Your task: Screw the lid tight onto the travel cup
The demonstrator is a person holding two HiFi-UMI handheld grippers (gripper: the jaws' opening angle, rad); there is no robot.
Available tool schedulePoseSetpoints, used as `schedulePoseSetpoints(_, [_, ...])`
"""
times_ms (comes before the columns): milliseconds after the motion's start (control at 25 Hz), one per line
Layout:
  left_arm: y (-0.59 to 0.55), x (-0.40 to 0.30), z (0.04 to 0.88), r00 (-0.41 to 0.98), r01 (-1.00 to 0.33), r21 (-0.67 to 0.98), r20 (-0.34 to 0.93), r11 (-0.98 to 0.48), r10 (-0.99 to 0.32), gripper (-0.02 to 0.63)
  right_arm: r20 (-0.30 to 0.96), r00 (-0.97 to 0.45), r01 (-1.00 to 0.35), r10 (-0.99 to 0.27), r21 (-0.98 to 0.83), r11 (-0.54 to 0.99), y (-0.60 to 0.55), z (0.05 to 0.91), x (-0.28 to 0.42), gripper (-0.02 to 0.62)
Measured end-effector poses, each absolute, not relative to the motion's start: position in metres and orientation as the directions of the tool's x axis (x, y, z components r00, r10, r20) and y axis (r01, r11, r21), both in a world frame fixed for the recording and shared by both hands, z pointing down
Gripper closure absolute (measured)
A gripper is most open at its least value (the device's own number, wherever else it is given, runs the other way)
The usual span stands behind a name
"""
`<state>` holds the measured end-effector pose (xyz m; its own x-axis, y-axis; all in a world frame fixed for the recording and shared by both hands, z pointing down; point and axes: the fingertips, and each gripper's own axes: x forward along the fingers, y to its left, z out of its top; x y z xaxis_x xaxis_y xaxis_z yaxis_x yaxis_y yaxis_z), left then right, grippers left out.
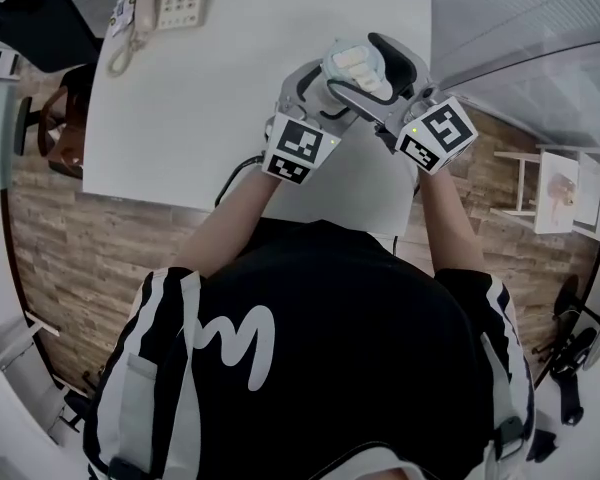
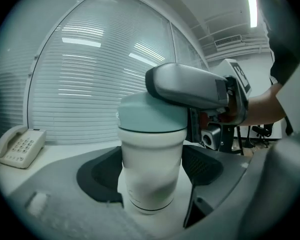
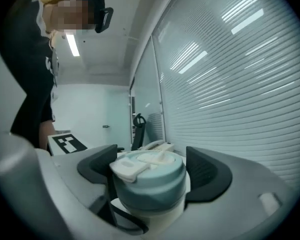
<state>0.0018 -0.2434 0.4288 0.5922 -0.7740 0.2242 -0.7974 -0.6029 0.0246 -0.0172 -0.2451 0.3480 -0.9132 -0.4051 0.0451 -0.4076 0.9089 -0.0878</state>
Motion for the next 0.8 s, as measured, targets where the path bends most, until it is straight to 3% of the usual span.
schedulePoseSetpoints(480, [-0.2437, 0.0004, 0.4308, 0.602, -0.789, 0.023, 0.231, -0.614, -0.765, 0.229, 0.094, -0.711, -0.703, -0.697, -0.075, 0.707, -0.2517, 0.3529, -0.0142, 0.169])
schedulePoseSetpoints(640, [-0.2445, 0.0006, 0.4309, 0.604, -0.787, 0.022, 0.229, -0.617, -0.763, 0.229, 0.109, -0.685, -0.729, -0.721, -0.079, 0.680, -0.2533, 0.3539, -0.0140, 0.170])
schedulePoseSetpoints(800, [-0.2441, 0.0030, 0.4308, 0.610, -0.782, 0.019, 0.231, -0.624, -0.758, 0.230, 0.127, -0.767, -0.642, -0.629, -0.116, 0.758, -0.2511, 0.3540, -0.0120, 0.172])
